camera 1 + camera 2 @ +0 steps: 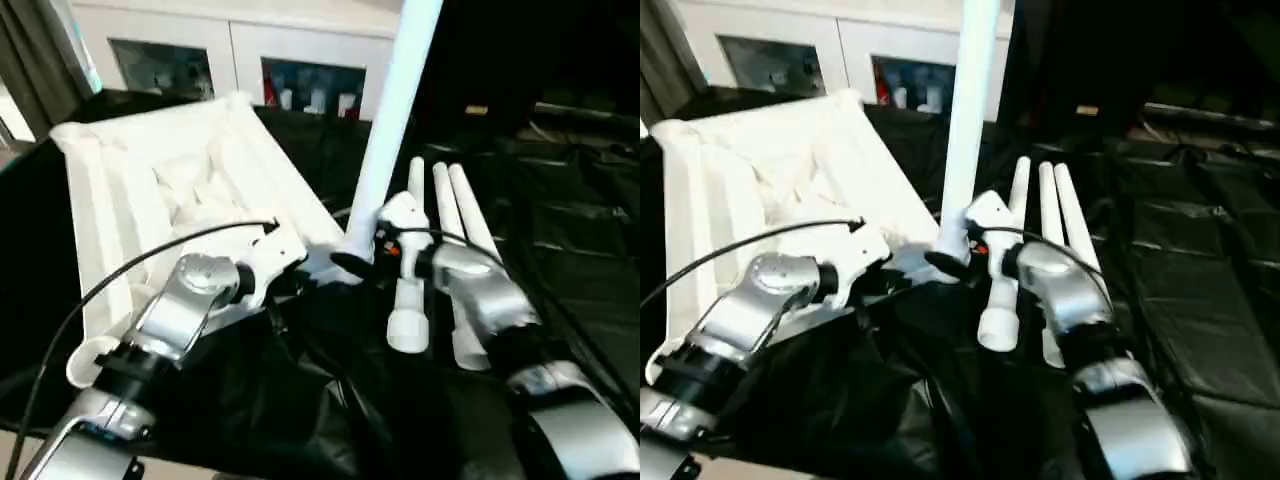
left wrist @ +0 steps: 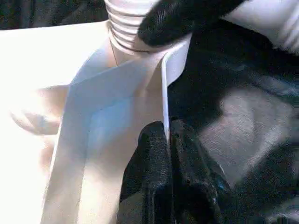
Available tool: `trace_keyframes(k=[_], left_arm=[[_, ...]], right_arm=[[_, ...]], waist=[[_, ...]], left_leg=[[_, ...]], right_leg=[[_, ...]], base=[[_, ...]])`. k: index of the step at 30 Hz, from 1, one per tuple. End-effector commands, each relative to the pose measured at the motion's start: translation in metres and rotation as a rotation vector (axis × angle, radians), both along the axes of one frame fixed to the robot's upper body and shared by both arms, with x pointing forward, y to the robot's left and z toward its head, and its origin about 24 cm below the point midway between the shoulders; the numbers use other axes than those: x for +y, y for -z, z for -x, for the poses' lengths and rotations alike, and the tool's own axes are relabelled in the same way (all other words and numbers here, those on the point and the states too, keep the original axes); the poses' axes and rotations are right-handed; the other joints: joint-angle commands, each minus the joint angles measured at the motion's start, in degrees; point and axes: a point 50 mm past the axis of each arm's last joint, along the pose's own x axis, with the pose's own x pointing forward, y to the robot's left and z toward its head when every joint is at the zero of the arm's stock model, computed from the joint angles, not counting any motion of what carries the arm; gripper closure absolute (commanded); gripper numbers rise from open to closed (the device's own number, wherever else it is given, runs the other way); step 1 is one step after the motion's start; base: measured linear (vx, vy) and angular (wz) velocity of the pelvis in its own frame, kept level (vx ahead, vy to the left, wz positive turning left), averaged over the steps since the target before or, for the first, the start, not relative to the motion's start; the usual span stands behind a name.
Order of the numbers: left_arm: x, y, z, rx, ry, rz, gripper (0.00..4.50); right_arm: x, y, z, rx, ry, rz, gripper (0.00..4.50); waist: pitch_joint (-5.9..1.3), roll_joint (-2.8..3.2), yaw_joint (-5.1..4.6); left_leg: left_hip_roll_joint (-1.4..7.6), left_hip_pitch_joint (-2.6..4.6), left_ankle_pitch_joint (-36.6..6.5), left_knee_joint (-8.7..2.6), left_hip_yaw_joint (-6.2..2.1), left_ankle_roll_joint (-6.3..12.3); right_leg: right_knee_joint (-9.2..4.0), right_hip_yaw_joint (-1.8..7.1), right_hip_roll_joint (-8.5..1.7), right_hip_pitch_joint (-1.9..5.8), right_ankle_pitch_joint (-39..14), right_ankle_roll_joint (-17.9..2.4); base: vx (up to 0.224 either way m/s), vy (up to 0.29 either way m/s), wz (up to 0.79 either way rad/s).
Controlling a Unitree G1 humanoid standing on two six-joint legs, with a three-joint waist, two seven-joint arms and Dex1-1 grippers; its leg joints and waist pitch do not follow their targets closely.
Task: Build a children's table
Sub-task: Insert table leg to table base
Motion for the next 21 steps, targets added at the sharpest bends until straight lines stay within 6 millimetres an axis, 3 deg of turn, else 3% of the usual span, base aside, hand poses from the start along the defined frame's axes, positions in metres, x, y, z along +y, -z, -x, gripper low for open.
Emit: trace_keyframes(k=[1,5,13,20,21], left_arm=[[-0.006,0.003,0.008,0.021,0.082,0.011,4.50],[-0.002,0.001,0.014,0.031,0.162,0.019,4.50],[0.001,0.001,0.019,0.031,0.220,0.018,4.50],[0.004,0.002,0.023,0.041,0.248,0.009,4.50],[0.004,0.002,0.023,0.040,0.246,0.008,4.50]], right_arm=[[-0.003,-0.005,0.004,0.001,-0.038,-0.012,0.04],[-0.009,-0.005,0.019,0.021,-0.154,0.019,0.04],[-0.010,-0.005,0.027,0.036,-0.209,0.039,0.04],[-0.008,-0.005,0.028,0.028,-0.237,0.064,0.04],[-0.007,-0.004,0.029,0.028,-0.241,0.068,0.31]], waist=[[-4.23,-0.07,0.29],[-4.47,-0.29,0.70],[-4.34,-0.42,0.95],[-4.49,-0.59,1.25],[-4.52,-0.53,1.27]], left_leg=[[0.39,-0.20,-6.47,-3.21,0.77,3.33],[0.29,-0.36,-4.41,-2.86,0.83,4.22],[0.30,-0.37,-5.65,-2.81,0.80,3.27],[0.22,-0.46,-5.06,-2.64,0.81,2.84],[0.20,-0.46,-5.01,-2.58,0.82,2.85]], right_leg=[[-3.50,3.05,-3.06,4.77,-11.08,-10.07],[-2.93,3.09,-2.95,4.83,-7.70,-10.38],[-3.18,3.10,-2.98,4.56,-12.23,-9.17],[-2.86,3.09,-2.89,4.60,-11.06,-9.06],[-2.83,3.09,-2.92,4.61,-10.88,-9.11]], base=[[0.000,0.000,0.00],[0.000,0.000,0.00],[0.000,0.000,0.00],[0.000,0.000,0.00],[0.000,0.000,0.00]])
